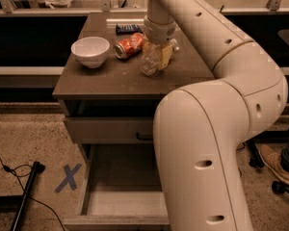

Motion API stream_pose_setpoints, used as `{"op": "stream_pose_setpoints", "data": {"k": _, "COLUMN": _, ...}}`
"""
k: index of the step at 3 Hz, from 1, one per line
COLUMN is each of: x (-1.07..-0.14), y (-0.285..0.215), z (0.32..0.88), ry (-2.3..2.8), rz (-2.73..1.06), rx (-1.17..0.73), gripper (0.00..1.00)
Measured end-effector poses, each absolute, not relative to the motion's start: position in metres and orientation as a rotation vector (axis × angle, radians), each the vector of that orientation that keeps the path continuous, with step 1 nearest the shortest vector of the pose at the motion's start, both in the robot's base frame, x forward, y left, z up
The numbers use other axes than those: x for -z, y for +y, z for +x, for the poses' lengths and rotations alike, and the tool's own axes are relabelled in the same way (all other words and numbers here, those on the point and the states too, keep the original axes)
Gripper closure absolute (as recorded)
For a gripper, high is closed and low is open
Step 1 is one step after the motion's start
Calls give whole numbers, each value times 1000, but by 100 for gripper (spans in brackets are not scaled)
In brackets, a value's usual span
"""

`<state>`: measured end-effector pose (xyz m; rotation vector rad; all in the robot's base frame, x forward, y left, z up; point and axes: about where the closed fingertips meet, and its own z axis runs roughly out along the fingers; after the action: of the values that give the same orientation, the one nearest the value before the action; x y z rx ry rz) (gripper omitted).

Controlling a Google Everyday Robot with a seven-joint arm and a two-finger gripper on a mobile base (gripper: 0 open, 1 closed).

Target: Place water bottle into middle drawer

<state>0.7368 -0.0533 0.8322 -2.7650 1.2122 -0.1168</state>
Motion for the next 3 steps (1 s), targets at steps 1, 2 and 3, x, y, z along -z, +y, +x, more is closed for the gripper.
{"op": "stream_pose_setpoints", "data": {"k": 1, "x": -854, "y": -62, "z": 730, "ry": 1345, "rz": -2682, "rx": 133, "gripper": 100}}
{"op": "stream_pose_setpoints", "data": {"k": 2, "x": -901, "y": -95, "z": 701, "ry": 1595, "rz": -2493, "rx": 162, "gripper": 100}}
{"op": "stream_pose_setpoints", "data": {"k": 3, "x": -938, "y": -133, "z": 639, "ry": 1811, "rz": -2261, "rx": 83, "gripper": 100}}
